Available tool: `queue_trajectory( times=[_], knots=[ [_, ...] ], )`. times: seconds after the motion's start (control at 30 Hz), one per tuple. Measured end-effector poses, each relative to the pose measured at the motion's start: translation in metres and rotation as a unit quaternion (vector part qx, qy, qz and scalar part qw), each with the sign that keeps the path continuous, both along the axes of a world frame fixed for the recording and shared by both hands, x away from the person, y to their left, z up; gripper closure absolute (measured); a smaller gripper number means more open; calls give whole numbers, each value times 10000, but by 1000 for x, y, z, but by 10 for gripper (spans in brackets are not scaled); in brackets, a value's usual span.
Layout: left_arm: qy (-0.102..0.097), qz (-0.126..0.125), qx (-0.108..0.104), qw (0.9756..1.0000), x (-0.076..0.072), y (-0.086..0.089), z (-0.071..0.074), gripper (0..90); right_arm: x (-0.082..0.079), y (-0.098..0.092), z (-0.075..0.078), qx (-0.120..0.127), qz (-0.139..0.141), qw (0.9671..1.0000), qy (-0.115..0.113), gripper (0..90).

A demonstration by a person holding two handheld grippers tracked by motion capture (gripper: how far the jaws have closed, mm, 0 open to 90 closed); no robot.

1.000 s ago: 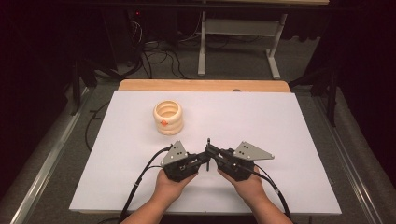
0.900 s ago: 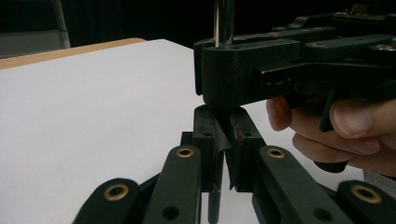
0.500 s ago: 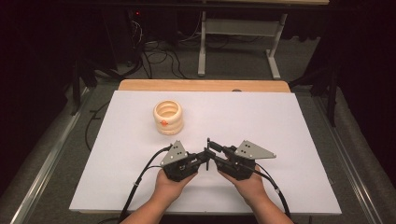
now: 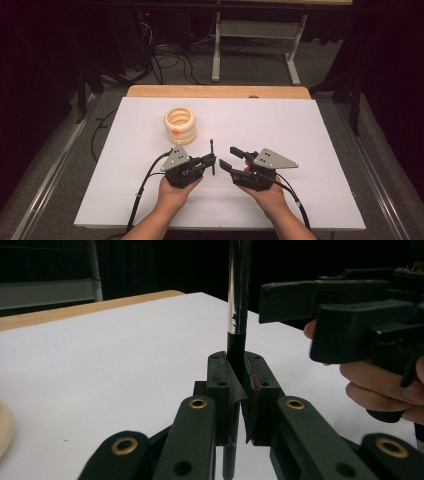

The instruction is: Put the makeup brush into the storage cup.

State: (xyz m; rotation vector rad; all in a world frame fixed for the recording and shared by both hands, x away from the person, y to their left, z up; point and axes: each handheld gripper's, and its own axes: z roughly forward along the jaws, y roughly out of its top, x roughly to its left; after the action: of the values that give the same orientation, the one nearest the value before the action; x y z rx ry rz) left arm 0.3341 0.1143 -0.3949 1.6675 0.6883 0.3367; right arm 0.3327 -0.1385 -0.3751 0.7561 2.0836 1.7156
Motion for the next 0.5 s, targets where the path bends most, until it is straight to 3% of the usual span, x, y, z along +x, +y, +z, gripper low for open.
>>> queue_trajectory(
  times=[0.5],
  knots=[
    [-109,346,-30,9993,4,23,9,834,6,-6,1,-95,-276,9995,70,174]
  ],
)
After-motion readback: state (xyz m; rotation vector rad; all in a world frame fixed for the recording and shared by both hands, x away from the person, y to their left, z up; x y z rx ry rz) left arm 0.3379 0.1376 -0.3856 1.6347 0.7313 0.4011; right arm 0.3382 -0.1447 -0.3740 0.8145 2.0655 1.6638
